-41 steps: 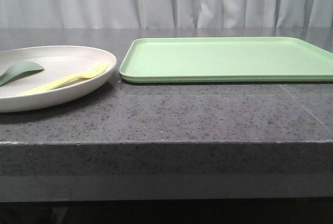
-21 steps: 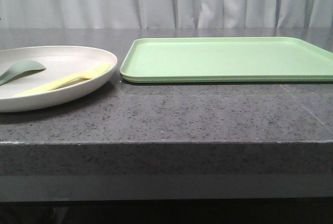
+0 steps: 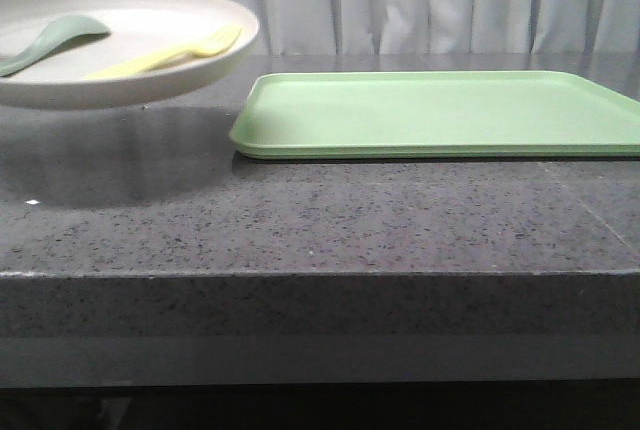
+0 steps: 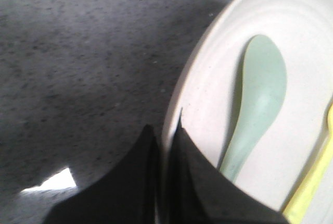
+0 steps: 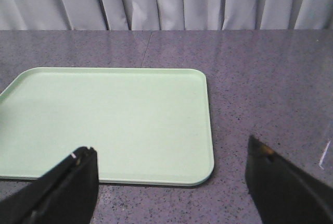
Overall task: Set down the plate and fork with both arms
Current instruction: 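Lift the plate and carry it over the light green tray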
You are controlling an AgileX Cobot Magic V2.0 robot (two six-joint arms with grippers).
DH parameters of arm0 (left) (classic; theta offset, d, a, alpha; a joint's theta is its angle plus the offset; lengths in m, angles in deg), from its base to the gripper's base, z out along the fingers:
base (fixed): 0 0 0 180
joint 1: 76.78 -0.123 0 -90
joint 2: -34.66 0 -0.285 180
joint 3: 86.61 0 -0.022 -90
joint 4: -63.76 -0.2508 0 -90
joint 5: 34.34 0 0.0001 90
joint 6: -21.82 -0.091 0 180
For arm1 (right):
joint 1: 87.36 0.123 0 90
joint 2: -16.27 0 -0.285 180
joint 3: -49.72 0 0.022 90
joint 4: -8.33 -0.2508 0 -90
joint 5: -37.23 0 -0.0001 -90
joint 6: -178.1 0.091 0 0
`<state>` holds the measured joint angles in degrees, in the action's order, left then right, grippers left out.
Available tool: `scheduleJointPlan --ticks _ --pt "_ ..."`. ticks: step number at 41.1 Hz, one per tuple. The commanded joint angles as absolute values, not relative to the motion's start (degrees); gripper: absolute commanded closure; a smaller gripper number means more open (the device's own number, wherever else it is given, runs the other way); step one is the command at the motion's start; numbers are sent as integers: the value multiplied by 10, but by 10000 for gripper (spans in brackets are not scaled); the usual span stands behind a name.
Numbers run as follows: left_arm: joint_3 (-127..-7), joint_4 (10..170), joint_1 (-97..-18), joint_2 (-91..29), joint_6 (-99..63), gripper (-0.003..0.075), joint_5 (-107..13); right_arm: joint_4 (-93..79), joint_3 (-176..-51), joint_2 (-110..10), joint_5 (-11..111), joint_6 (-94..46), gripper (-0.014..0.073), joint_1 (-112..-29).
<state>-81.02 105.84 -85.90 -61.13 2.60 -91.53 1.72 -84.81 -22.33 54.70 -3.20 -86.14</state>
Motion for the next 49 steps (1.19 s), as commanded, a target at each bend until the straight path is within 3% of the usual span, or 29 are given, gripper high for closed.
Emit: scheduleJointPlan --ticks 1,12,28,38,49 --pt "-826 1123 -838 -592 18 738 -891 14 -869 -229 500 -37 -8 -862" --pt "-883 1123 -722 -661 62 738 -820 14 -869 -229 500 -37 -8 -862" --pt "-1164 1033 -549 -867 215 738 -827 14 -869 -229 500 -37 -8 -862" --pt "-1288 1008 -514 -953 277 736 -828 14 -869 -229 500 -37 -8 -862" --pt "-1296 1010 -514 -970 283 727 -812 14 -869 -229 500 -37 -8 -862"
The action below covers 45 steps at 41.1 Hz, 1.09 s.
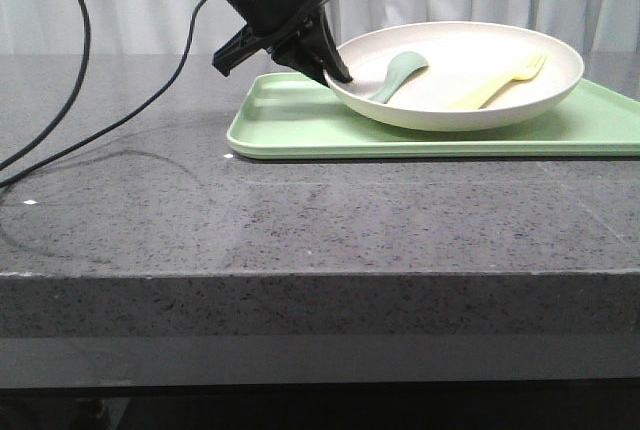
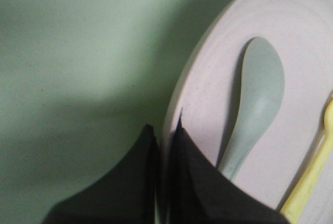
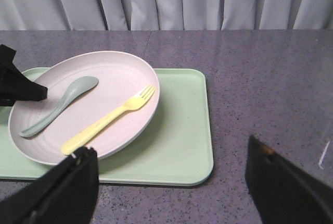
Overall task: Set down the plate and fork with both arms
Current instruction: 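Lift the plate and carry it over the light green tray, then lower the plate onto the tray, open and withdraw the left gripper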
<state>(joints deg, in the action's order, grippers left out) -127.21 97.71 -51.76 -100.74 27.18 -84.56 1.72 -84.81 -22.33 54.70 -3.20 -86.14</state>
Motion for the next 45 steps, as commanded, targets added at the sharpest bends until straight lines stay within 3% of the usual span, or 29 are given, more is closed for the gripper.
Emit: scheduleJointPlan --ticks 1,13,18,25,28,37,45 --pt "-1296 1010 -513 -970 283 715 -812 14 -869 -229 500 -37 -8 -862" --pt "-1296 1010 -513 -970 282 412 -818 14 -869 -229 500 -37 -8 -862" --pt "-1313 1008 -527 -969 265 337 -867 14 -869 -229 500 -37 -8 -862" --pt "-1365 1008 -558 -969 244 344 -967 14 -869 -229 500 -37 -8 -862" --pt "-1389 1008 -562 -969 236 386 -1012 14 -869 -229 500 -37 -8 -862" --pt "-1424 959 -559 -959 230 738 -1072 14 -869 -229 500 -37 -8 -862" --pt "-1395 895 -547 -911 218 738 -1072 14 -869 -229 500 -37 -8 -862"
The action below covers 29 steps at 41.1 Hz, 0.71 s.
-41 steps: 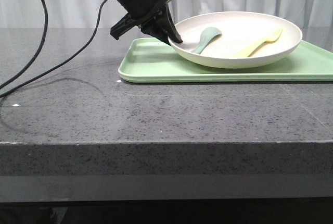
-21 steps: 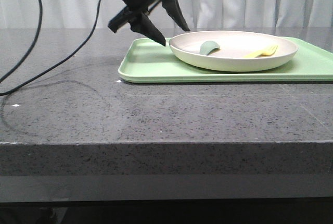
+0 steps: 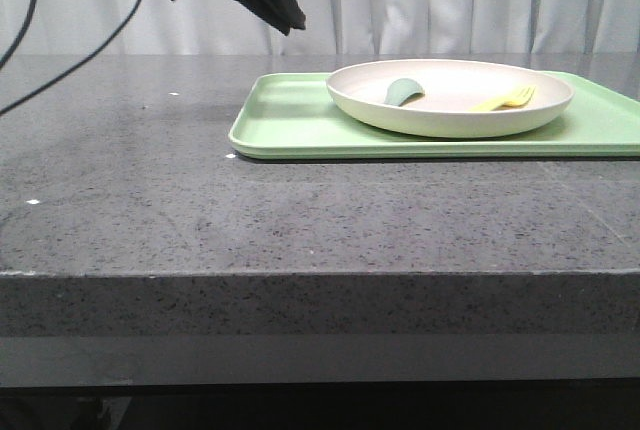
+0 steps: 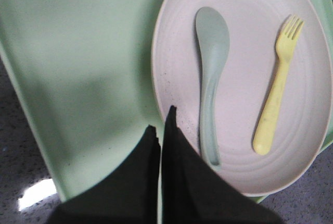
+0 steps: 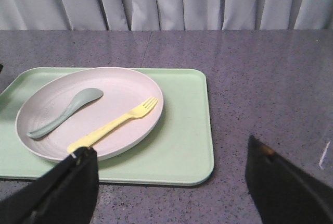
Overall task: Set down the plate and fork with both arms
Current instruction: 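Lower the plate onto the tray, open and withdraw the left gripper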
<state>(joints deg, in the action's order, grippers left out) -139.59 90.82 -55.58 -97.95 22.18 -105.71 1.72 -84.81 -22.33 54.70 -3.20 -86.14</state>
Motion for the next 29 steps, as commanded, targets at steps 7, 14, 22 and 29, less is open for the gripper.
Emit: scheduleJointPlan --ticks 7,14,22,29 --pt "-1264 774 -548 -826 218 738 -1072 14 -869 -229 500 -37 -8 -862" --pt "-1077 735 -586 -722 218 738 -998 14 -869 -229 500 -37 -8 -862" --pt "-861 735 -645 -579 218 738 -848 14 -869 -229 500 -37 -8 -862" --pt "-717 735 -667 -437 218 738 -694 14 -869 -229 500 -37 -8 -862"
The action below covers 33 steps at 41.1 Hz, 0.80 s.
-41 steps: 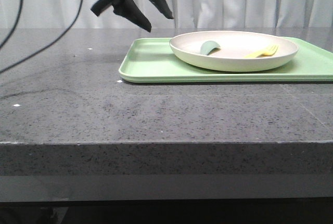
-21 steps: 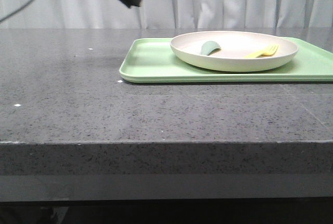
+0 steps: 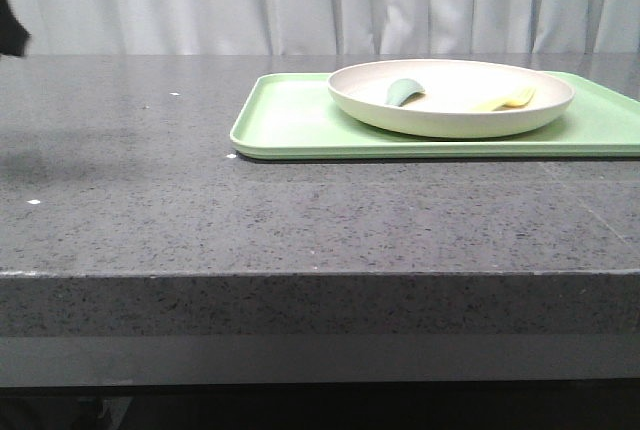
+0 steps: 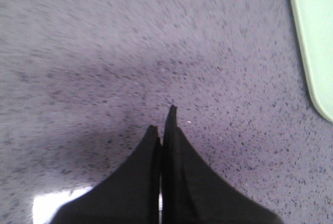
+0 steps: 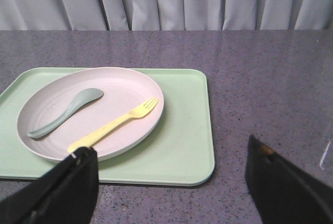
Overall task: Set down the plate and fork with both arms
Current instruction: 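Lower the plate onto the tray, open and withdraw the left gripper, then lower the right gripper over the yellow fork on the plate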
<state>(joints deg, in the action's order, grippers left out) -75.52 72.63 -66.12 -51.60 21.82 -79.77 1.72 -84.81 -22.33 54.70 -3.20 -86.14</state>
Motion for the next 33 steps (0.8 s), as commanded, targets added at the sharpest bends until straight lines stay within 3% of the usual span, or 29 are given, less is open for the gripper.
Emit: scheduleJointPlan --ticks 1,13,23,33 --pt "-692 735 -668 -412 218 738 -669 14 -869 -229 500 -37 -8 -862" --pt "-471 734 -668 -133 170 738 -508 14 -869 -244 493 -37 -8 -862" --pt "-356 724 -668 114 166 738 -439 -69 -928 -352 558 -37 -8 -848" --pt "-332 713 -668 175 166 738 -442 -92 -1076 -536 614 -37 -8 -745"
